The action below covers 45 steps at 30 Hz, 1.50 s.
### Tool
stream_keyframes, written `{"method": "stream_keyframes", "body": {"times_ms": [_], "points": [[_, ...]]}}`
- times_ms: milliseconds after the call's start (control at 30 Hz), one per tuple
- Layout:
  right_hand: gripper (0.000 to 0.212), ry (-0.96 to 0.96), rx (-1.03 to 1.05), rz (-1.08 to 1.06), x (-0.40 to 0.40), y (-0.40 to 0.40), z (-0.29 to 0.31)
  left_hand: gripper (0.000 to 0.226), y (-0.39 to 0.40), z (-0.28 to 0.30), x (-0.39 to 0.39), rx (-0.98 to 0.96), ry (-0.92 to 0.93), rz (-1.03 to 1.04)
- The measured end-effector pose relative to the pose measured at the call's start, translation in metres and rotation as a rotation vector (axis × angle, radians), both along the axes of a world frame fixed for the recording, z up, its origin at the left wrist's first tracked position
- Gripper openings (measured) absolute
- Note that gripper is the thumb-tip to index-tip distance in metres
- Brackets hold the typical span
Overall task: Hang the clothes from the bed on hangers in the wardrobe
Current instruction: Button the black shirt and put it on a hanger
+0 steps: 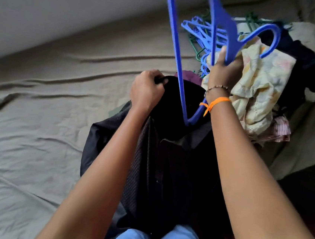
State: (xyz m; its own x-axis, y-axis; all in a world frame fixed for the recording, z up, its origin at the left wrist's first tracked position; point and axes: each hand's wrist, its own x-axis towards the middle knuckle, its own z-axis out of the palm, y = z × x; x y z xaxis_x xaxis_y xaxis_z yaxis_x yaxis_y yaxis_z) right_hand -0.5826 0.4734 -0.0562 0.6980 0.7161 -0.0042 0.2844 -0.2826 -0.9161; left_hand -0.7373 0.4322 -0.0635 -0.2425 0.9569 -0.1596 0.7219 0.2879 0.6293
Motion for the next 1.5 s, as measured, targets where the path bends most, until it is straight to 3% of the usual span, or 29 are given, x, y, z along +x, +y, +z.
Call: {"method": "stream_keyframes", "body": {"times_ms": [100, 200, 267, 333, 500, 700, 800, 1000, 1067, 1133, 1200, 1233, 1267, 1367, 1500], "points": [[0.026, -0.195, -0.008, 0.146, 0.011, -0.035, -0.015, 0.022, -0.004, 0.010, -0.005, 0.041, -0.053, 0.107], [0.037, -0.422, -0.062, 0.279, 0.031, -0.060, -0.024, 0.018, -0.006, 0.008, -0.010, -0.038, -0.074, 0.051], [0.043, -0.552, -0.125, 0.358, 0.044, -0.068, -0.029, 0.011, -0.007, 0.009, -0.013, -0.099, -0.311, 0.045], [0.044, -0.659, -0.213, 0.424, 0.057, -0.077, -0.032, 0.020, -0.009, 0.010, -0.018, -0.166, -0.572, 0.050], [0.040, -0.907, -0.301, 0.458, 0.083, -0.103, -0.057, 0.039, -0.015, 0.008, -0.031, -0.571, -0.936, 0.189], [0.032, -0.902, -0.385, 0.371, 0.100, -0.116, -0.065, 0.034, -0.031, 0.014, -0.026, -0.634, -1.360, 0.237], [0.033, -0.892, -0.385, 0.368, 0.098, -0.117, -0.063, 0.060, -0.030, 0.012, -0.030, -0.626, -1.305, 0.199], [0.033, -0.861, -0.378, 0.429, 0.101, -0.115, -0.058, 0.036, -0.033, 0.019, -0.031, -0.635, -1.251, 0.242], [0.032, -0.773, -0.408, 0.510, 0.104, -0.115, -0.058, 0.029, -0.032, 0.022, -0.033, -0.649, -1.273, 0.241], [0.029, -0.424, -0.389, 0.636, 0.110, -0.117, -0.053, 0.023, -0.032, 0.023, -0.031, -0.674, -1.232, 0.197], [0.021, 0.139, -0.358, 0.733, 0.112, -0.122, -0.041, 0.019, -0.032, 0.022, -0.029, -0.666, -1.089, 0.145], [0.013, 0.305, -0.340, 0.748, 0.114, -0.125, -0.040, 0.025, -0.031, 0.018, -0.029, -0.641, -1.005, 0.126], [0.009, 0.298, -0.353, 0.755, 0.116, -0.126, -0.039, 0.029, -0.031, 0.015, -0.029, -0.604, -0.908, 0.098], [0.024, 0.065, -0.437, 0.760, 0.112, -0.121, -0.038, 0.034, -0.026, 0.007, -0.017, -0.433, -0.588, -0.024], [0.033, -0.240, -0.573, 0.699, 0.086, -0.092, -0.043, 0.039, -0.014, 0.010, 0.027, -0.181, -0.510, -0.040]]}}
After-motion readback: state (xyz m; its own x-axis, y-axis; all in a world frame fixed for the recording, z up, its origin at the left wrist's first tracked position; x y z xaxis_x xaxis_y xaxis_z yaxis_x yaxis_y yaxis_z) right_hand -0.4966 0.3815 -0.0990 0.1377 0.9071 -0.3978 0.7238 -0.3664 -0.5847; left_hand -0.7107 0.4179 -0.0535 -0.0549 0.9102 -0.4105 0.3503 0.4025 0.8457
